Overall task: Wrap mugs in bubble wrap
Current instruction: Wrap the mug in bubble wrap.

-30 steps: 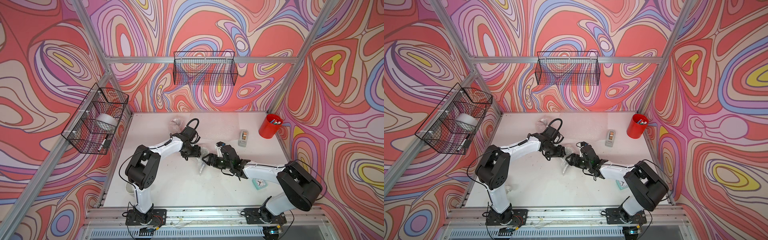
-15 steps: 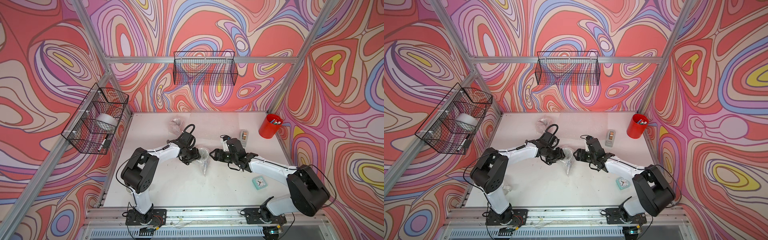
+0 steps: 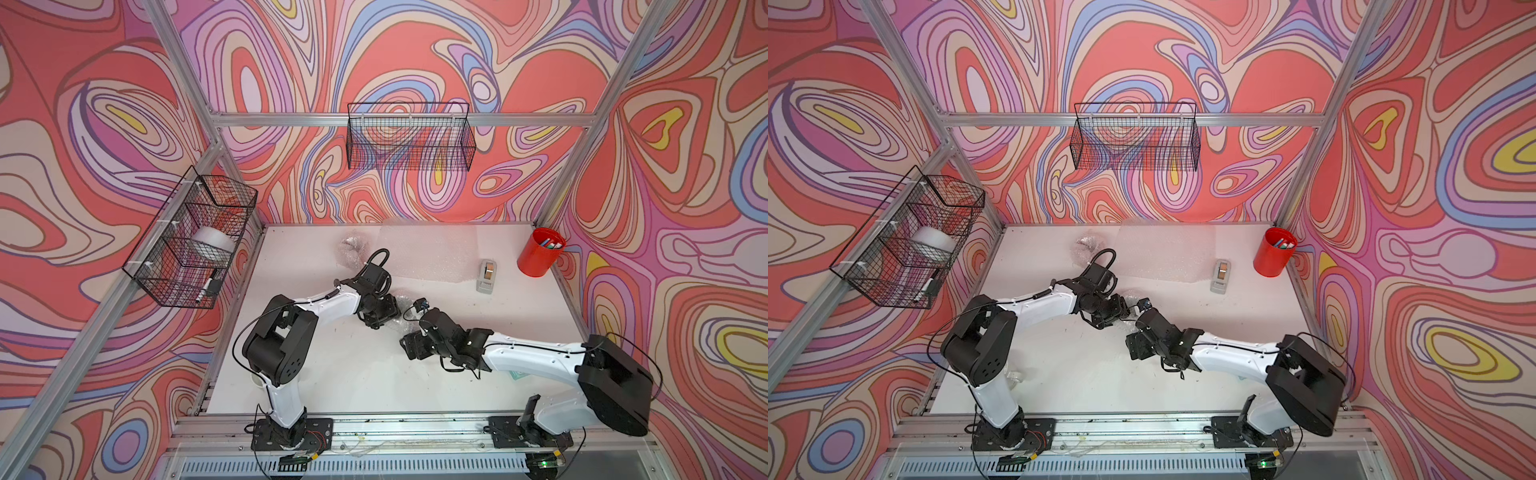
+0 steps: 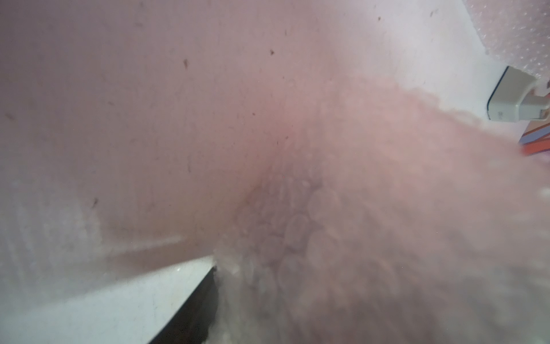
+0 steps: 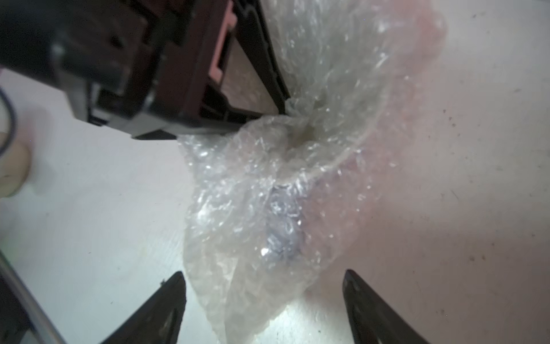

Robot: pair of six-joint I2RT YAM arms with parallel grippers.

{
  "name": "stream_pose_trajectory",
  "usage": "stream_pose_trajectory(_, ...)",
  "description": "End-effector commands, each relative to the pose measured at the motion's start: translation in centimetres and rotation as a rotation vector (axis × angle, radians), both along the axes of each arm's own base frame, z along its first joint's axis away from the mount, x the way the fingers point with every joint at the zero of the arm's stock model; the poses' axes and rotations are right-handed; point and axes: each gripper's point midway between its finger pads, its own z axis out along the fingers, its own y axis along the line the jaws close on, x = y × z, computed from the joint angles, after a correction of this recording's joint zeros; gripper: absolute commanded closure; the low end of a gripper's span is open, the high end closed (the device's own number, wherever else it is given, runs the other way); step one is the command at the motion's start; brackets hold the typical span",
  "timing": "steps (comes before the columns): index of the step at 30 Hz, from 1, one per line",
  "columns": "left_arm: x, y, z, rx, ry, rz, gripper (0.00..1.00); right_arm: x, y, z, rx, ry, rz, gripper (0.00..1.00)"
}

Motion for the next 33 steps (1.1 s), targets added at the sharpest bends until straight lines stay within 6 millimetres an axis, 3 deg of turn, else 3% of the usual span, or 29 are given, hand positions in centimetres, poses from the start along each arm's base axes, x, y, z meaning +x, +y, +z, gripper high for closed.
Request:
stream_pose_trajectory(1, -2.8, 1.8, -3.0, 0.105, 0.135, 0.006, 0.41, 2.4, 0.0, 1.2, -0.009, -0.069, -0.113, 0.17)
stream_pose_trajectory(4, -2.8, 1.9, -3.2, 0.110, 0.137, -0.002, 0.40, 2.8, 0.3, 1.7, 0.013, -0.077, -0.136, 0.22)
stream_pose_trajectory(11, -3.1, 2.5, -4.0, 0.152, 0.135, -0.029, 0.42, 2.1, -1.3, 1.7, 0.011, -0.069, -0.184, 0.58)
stream_pose_trajectory(20, -3.2, 3.1, -4.8, 0.183, 0.140, -0.043, 0.43, 2.1, -2.4, 1.2, 0.007, -0.049, -0.236, 0.91)
stream_pose_trajectory(25, -3.1, 3.4, -4.8, 0.201, 0.124, -0.058, 0.44, 2.8, -3.6, 0.8, 0.084, 0.012, -0.279, 1.00)
stream_pose_trajectory(33, -3.0, 3.7, -4.8, 0.221, 0.104, -0.084, 0.44, 4.0, -5.2, -1.6, 0.176, 0.189, -0.347, 1.00)
